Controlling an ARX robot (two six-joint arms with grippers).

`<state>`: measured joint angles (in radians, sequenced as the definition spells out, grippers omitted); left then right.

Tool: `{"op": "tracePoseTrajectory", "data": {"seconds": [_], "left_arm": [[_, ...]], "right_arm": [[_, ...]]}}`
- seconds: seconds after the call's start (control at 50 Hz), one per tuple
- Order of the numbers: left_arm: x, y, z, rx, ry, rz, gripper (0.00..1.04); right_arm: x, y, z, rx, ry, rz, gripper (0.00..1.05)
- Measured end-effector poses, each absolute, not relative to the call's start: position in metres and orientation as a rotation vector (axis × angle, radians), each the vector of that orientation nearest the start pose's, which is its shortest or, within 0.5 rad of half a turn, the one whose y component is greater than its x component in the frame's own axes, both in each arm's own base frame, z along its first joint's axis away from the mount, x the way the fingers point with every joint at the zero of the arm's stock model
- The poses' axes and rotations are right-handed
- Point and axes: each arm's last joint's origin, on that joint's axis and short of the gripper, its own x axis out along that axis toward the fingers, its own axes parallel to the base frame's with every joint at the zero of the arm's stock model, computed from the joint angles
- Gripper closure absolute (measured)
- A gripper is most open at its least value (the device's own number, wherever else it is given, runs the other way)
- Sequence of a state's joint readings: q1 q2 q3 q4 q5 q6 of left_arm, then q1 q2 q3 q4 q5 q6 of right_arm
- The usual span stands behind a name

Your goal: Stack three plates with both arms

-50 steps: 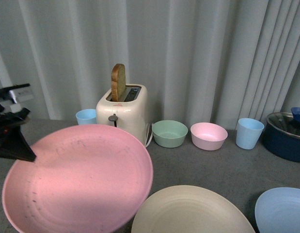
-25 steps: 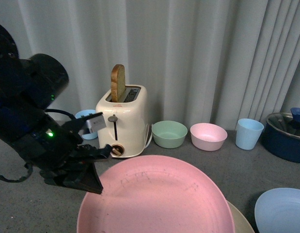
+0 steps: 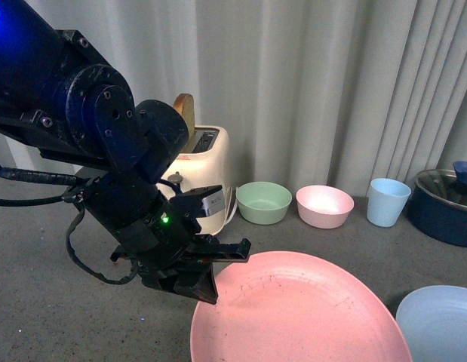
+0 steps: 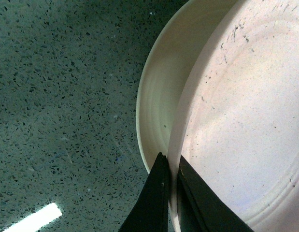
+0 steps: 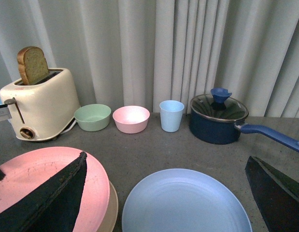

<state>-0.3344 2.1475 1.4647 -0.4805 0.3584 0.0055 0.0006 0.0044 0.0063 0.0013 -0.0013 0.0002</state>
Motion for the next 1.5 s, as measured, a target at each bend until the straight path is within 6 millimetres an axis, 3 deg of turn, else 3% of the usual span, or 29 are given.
{"op": "tracePoseTrajectory", "data": {"seconds": [0.72,1.02,1.1,1.22,1.38,1.5], "left_arm": [[0.411,-0.158,0.115,0.073,1.188,-0.579,1.01],[0.413,-0.156,0.118,-0.010,1.189,-0.562,0.43],[0.416,-0.149,0.132,-0.022,1.134,-0.555,0.25],[0.416,-0.134,0.159,0.005,1.008,-0.517,0.07],[0.396,-0.110,0.199,0.105,0.820,-0.475,0.07],[0.348,-0.087,0.234,0.112,0.681,-0.513,0.07]], "right_arm": [[0.098,0.000,0.165,0.000,-0.003,0.002,0.07],[0.098,0.000,0.165,0.000,-0.003,0.002,0.07],[0.098,0.000,0.165,0.000,-0.003,0.002,0.07],[0.098,0.000,0.165,0.000,-0.003,0.002,0.07],[0.098,0.000,0.165,0.000,-0.003,0.002,0.07],[0.098,0.000,0.165,0.000,-0.003,0.002,0.07]]}}
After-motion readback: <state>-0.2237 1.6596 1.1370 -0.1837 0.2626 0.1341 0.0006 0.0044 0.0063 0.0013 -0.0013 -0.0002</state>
